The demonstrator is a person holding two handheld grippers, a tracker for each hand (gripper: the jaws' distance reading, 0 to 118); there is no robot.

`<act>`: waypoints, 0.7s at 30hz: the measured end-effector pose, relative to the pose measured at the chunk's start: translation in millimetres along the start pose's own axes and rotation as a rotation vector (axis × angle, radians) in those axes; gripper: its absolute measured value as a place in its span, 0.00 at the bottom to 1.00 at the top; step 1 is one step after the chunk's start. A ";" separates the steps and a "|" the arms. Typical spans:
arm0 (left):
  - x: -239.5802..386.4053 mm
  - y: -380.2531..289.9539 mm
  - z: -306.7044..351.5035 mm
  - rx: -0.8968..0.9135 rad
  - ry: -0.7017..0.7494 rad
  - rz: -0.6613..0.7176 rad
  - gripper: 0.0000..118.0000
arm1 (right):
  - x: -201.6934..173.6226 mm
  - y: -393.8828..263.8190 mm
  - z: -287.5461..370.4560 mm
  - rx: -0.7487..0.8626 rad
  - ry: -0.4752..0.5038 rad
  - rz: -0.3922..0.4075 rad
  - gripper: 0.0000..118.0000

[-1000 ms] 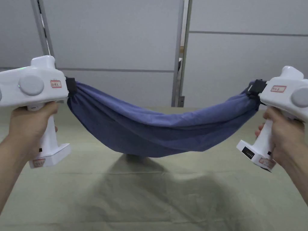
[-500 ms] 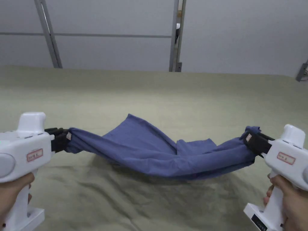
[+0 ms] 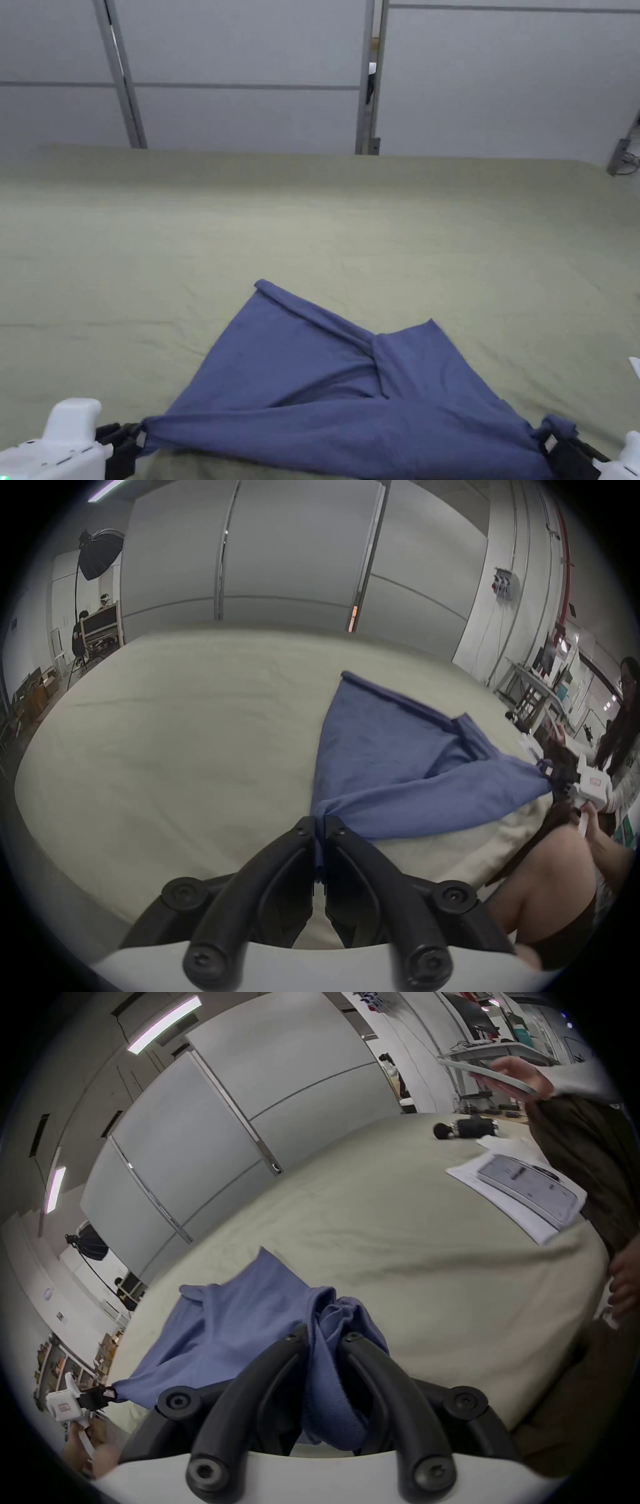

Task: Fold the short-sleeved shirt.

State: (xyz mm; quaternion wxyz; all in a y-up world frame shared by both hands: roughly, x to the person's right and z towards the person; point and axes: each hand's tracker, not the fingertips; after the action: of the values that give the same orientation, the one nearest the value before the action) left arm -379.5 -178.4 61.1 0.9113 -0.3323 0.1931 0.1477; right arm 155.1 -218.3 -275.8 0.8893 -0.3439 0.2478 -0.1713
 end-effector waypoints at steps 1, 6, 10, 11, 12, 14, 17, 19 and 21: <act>2.1 -9.8 -1.1 -0.017 -0.002 -0.018 0.03 | 3.1 -4.7 -0.8 -0.011 -0.023 0.030 0.12; 5.1 -31.5 -10.0 -0.053 0.033 -0.027 0.09 | -9.7 -16.7 2.8 -0.016 -0.068 0.100 0.14; 7.2 -17.9 5.6 -0.040 0.073 0.014 1.00 | -30.8 1.0 19.8 0.022 -0.126 0.151 0.89; 4.7 -10.2 13.6 -0.027 0.057 0.040 1.00 | -36.3 7.7 25.9 0.024 -0.139 0.155 1.00; 2.9 -2.9 33.8 0.078 0.004 0.080 1.00 | -43.6 15.5 36.2 0.039 -0.151 0.165 0.99; 7.3 15.8 64.6 0.221 0.014 0.154 1.00 | -51.4 36.7 66.6 0.157 -0.073 0.211 1.00; 17.0 44.5 121.1 0.364 -0.047 0.193 1.00 | -63.2 56.0 99.6 0.285 0.011 0.272 1.00; 10.3 36.9 94.7 0.456 0.008 0.163 1.00 | -80.7 67.7 124.6 0.300 -0.018 0.335 1.00; 7.9 37.8 93.8 0.491 0.069 0.136 1.00 | -122.3 76.6 162.8 0.280 0.007 0.433 1.00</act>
State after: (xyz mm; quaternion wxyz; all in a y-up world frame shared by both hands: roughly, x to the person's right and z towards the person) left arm -363.7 -87.4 103.0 0.9455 -0.0922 0.2759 0.1461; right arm 156.2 -20.4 -185.4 0.9434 -0.1559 0.2926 -0.0105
